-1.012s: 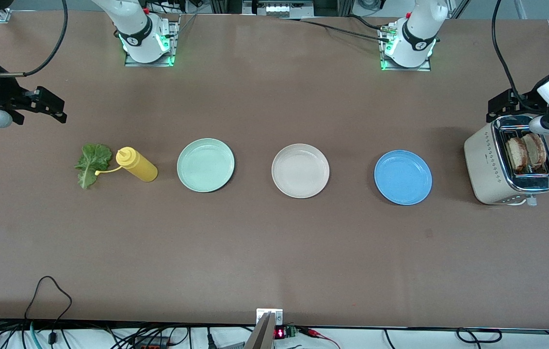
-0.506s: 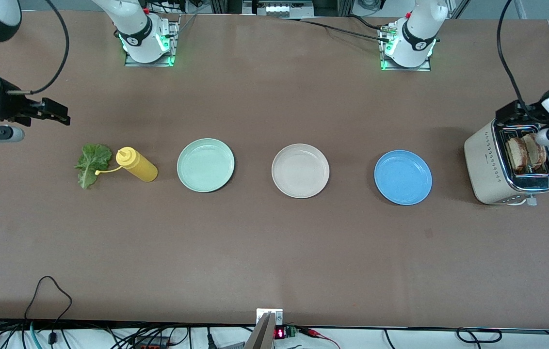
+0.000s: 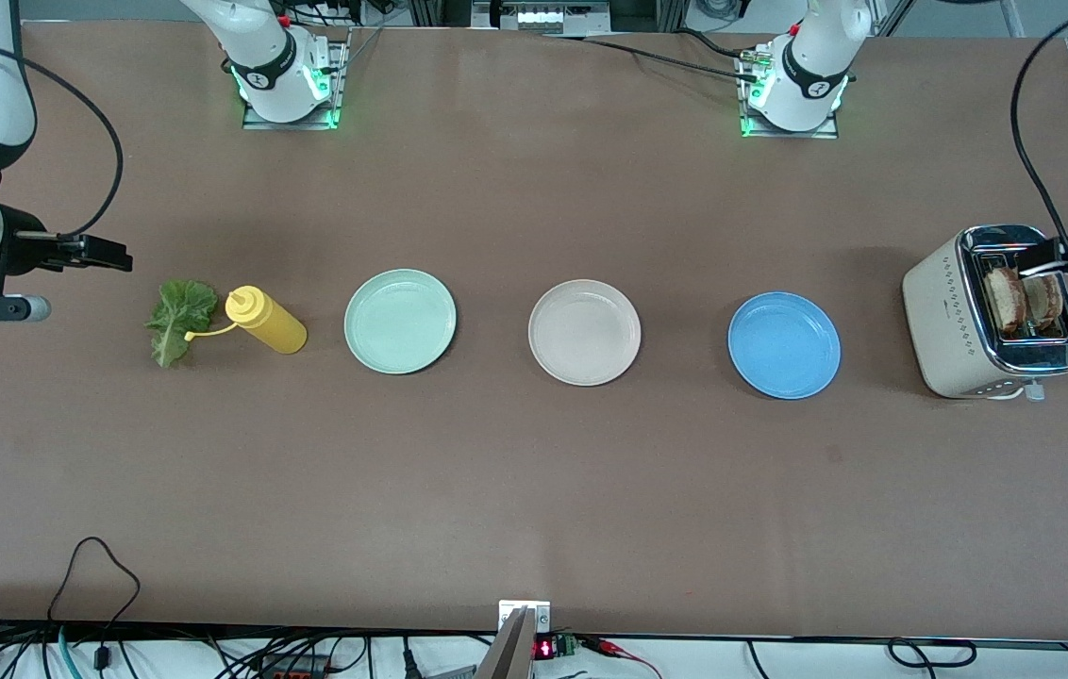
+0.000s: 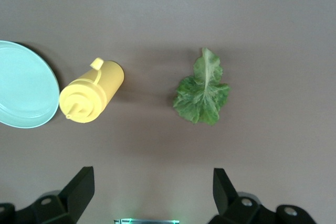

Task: Make sandwich in beige plate with both arms
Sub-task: 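Reach the left gripper to the toaster while the right gripper reaches the bottle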

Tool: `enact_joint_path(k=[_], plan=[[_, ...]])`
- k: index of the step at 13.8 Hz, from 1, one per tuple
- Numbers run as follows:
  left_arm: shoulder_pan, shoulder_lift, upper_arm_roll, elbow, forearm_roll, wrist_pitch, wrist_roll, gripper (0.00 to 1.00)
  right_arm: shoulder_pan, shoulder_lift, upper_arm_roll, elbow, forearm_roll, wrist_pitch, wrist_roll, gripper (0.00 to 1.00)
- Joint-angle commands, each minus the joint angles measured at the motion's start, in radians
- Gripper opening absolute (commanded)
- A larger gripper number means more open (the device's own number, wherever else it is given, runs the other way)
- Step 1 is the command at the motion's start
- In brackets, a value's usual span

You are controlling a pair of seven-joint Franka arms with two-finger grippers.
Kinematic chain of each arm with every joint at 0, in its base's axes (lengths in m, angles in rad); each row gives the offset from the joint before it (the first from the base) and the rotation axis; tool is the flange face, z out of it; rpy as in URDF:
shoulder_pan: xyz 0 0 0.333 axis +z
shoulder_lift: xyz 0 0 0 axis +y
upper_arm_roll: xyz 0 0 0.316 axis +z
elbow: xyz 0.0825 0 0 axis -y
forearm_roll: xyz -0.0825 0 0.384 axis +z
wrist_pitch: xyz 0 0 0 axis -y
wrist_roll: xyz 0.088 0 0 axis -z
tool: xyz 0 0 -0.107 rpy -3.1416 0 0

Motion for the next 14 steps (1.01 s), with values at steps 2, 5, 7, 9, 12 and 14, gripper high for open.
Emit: enact_joint_path(k=[2, 5, 7, 9, 12, 14], plan=[[0.031, -0.002, -0.007, -0.104, 0.013, 0.099, 0.045, 0.93, -0.016, -0.002, 0.012, 0.008, -0.011, 0.001, -0.017, 1.0], [0.054, -0.011, -0.007, -0.197, 0.015, 0.171, 0.048, 0.61, -0.02, 0.001, 0.012, 0.0, -0.004, 0.01, -0.052, 1.0], [0.054, -0.016, -0.006, -0.223, 0.013, 0.188, 0.046, 0.54, -0.038, -0.005, 0.012, -0.038, 0.009, 0.071, -0.168, 1.0], [0.068, -0.014, -0.004, -0.257, 0.018, 0.237, 0.045, 0.54, -0.065, -0.008, 0.01, -0.086, 0.08, 0.118, -0.273, 1.0], [0.075, -0.016, -0.004, -0.305, 0.071, 0.297, 0.045, 0.55, -0.114, -0.008, 0.01, -0.159, 0.219, 0.185, -0.492, 1.0], [0.089, -0.02, -0.004, -0.341, 0.082, 0.334, 0.045, 0.55, -0.14, -0.005, 0.01, -0.216, 0.328, 0.236, -0.64, 1.0]])
